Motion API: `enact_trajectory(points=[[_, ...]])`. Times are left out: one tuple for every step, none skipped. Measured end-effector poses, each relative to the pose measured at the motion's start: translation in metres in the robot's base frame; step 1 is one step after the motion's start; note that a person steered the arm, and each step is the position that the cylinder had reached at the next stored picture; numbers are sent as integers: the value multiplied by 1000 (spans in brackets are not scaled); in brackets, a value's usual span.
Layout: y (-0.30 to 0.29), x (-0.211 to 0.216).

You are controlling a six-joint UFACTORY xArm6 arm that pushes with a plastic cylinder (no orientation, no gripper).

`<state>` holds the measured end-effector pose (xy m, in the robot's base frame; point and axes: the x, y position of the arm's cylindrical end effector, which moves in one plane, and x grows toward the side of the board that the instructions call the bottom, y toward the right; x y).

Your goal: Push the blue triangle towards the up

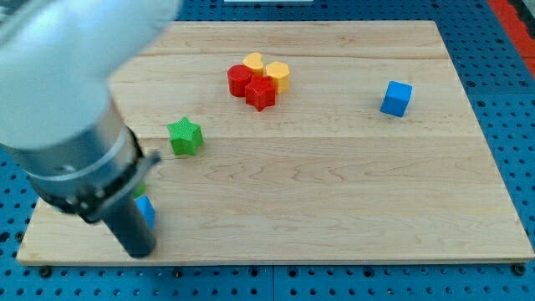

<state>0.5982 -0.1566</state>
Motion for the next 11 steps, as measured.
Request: enact_trajectory(points=[[24,-37],[63,-25],[24,-14],[-31,-15],[-20,-46],[40,-83],[73,-114],[57,-124],[32,-127],[68,-164],[168,-187]])
